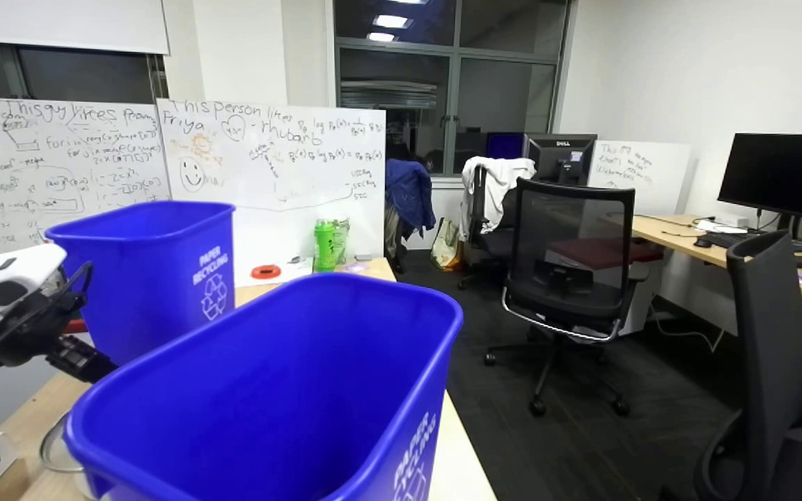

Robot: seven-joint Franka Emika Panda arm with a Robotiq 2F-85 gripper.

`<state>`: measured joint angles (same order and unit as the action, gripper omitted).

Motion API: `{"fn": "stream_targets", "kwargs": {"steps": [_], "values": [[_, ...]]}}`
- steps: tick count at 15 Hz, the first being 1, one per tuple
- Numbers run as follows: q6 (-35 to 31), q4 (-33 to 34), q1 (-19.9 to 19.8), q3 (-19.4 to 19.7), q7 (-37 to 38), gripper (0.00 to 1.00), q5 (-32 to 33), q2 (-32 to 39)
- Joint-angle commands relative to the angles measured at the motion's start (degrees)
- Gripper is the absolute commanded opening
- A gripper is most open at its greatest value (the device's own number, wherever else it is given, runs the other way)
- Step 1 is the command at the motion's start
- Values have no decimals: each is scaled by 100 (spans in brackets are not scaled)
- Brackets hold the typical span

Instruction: Place the lid on the white pot

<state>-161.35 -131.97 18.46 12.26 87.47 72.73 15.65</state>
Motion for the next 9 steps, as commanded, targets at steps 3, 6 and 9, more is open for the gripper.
{"fn": "stream_targets", "kwargs": {"steps": [3,6,9], "values": [[-18,657,-157,-12,176,15,-799,629],[-32,912,-237,-83,44,15,-1479,762],[-40,996,-293,-216,-114,15,-2104,783]]}}
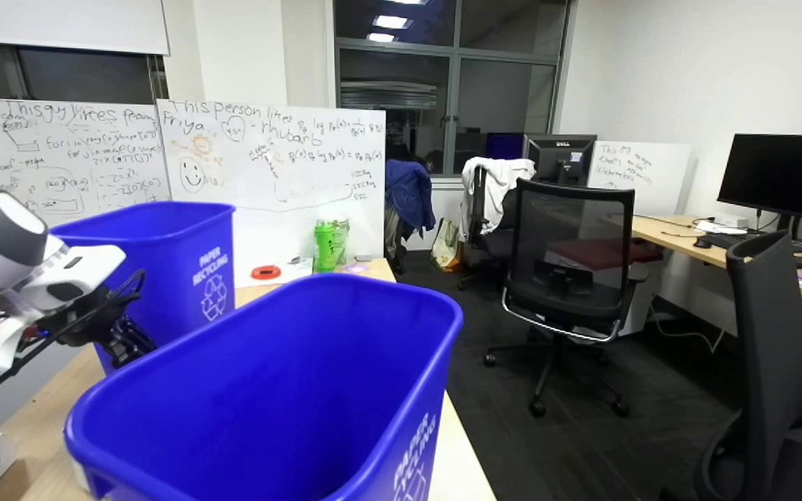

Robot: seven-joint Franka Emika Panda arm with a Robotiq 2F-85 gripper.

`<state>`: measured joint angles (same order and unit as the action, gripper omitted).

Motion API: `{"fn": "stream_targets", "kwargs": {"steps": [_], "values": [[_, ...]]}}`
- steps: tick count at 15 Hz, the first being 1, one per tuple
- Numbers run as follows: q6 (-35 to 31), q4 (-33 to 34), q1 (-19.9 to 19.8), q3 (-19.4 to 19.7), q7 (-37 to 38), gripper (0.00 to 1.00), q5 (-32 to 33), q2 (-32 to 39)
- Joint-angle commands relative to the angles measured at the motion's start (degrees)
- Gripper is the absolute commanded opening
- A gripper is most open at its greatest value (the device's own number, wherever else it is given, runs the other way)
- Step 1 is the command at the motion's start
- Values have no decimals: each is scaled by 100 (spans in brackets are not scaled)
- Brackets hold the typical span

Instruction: Place the lid on the white pot

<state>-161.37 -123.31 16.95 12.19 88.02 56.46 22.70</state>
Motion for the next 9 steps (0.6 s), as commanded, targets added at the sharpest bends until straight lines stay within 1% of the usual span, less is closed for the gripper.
{"fn": "stream_targets", "kwargs": {"steps": [1,3,4,5,7,9], "values": [[-32,167,-79,-183,-149,15,-465,71],[14,287,127,-25,-37,15,-38,43],[48,397,275,122,25,15,383,37],[66,490,348,184,12,15,701,30],[-6,649,421,275,18,15,1254,28],[-116,655,437,260,77,15,1544,-18]]}}
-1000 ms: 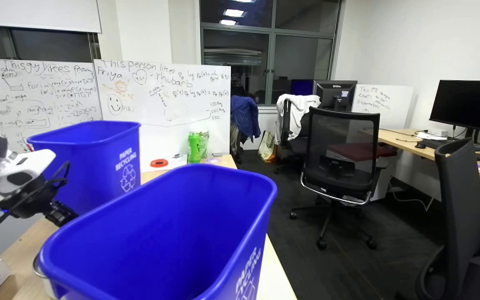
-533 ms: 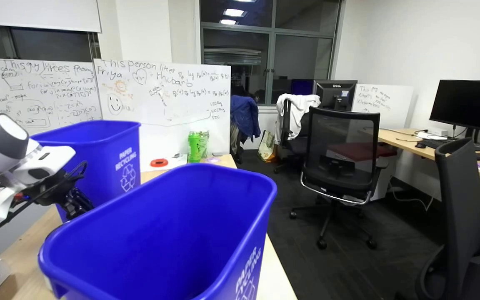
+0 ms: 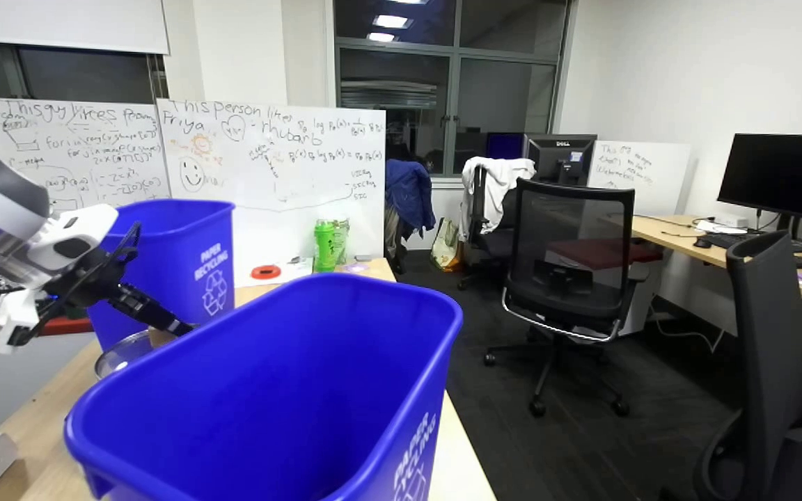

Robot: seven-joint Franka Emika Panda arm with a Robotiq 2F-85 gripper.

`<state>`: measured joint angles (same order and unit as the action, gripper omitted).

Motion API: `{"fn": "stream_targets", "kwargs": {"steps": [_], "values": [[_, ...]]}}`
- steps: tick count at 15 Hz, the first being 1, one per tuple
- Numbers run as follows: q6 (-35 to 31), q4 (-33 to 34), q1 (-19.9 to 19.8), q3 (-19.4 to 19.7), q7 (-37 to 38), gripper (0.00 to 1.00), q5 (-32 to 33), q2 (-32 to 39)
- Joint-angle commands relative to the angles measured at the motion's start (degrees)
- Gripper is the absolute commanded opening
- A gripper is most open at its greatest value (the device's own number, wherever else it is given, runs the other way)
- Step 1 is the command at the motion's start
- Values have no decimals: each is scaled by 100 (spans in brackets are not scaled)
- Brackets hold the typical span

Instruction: Place the lid on the white pot

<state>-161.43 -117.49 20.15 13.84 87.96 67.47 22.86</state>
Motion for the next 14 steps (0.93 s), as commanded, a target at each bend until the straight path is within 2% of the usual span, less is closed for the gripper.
{"fn": "stream_targets", "kwargs": {"steps": [1,14], "values": [[-134,53,119,69,100,15,494,-47],[-119,-413,208,-54,-301,15,356,-226]]}}
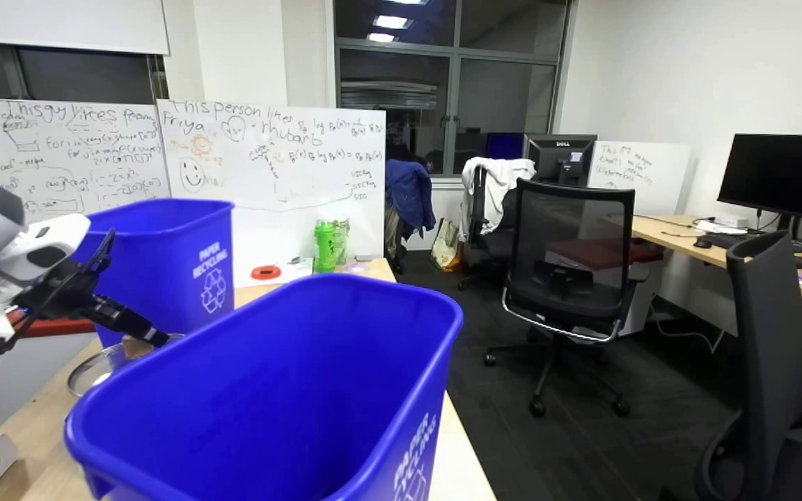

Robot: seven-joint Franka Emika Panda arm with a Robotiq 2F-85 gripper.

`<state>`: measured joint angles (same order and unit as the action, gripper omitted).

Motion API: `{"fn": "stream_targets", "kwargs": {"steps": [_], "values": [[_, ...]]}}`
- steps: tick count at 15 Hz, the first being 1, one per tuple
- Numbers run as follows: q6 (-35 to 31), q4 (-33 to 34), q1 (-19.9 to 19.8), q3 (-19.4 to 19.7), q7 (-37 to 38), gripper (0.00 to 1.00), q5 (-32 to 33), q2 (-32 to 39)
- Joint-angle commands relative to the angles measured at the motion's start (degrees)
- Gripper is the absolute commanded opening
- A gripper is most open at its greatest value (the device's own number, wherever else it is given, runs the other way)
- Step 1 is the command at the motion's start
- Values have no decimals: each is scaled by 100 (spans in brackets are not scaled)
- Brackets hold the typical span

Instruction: Place the lid on the white pot

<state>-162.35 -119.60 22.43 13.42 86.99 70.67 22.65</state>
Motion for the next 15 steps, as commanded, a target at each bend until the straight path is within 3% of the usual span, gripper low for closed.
{"fn": "stream_targets", "kwargs": {"steps": [1,6,15], "values": [[-19,-231,-15,-12,-227,15,32,-217],[70,-351,55,27,-245,15,143,-279],[227,-523,202,97,256,15,890,-301]]}}
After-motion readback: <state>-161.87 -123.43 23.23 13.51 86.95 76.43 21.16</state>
